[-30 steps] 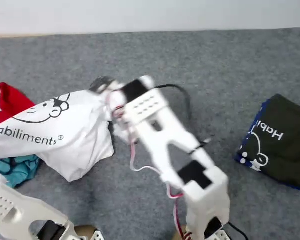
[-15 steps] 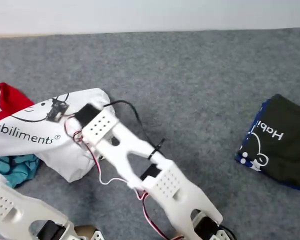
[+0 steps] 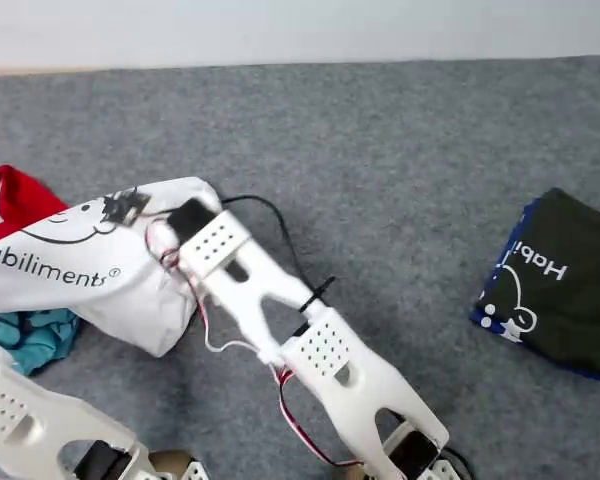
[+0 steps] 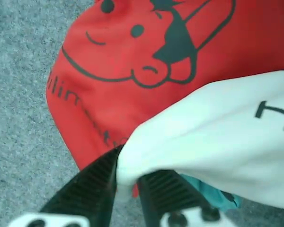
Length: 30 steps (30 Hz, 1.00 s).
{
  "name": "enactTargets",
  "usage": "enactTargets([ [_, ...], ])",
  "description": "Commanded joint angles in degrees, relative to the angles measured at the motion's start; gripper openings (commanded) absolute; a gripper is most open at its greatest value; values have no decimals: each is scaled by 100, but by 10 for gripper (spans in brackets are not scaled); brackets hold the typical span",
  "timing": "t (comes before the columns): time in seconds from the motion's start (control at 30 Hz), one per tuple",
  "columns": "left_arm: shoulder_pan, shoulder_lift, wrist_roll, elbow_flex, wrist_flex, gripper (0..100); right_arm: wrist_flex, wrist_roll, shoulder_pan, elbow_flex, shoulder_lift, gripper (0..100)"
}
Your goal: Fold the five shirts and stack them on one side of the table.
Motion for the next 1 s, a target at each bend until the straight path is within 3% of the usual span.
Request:
enactTargets([
  [0.0, 237, -413, -35, -233, 132, 5, 251, 229, 453, -352, -1015, 11],
  [0.37, 1398, -1969, -53, -189, 176, 5, 242, 281, 1965, -316, -3855, 10],
  [0.53, 1688, -2497, -62, -40, 185, 5, 233, 888, 2668, -343, -4980, 10],
  [0.97, 2462, -2901, -62, 2281, 185, 5, 233, 1248, 3785, -237, -5710, 10],
])
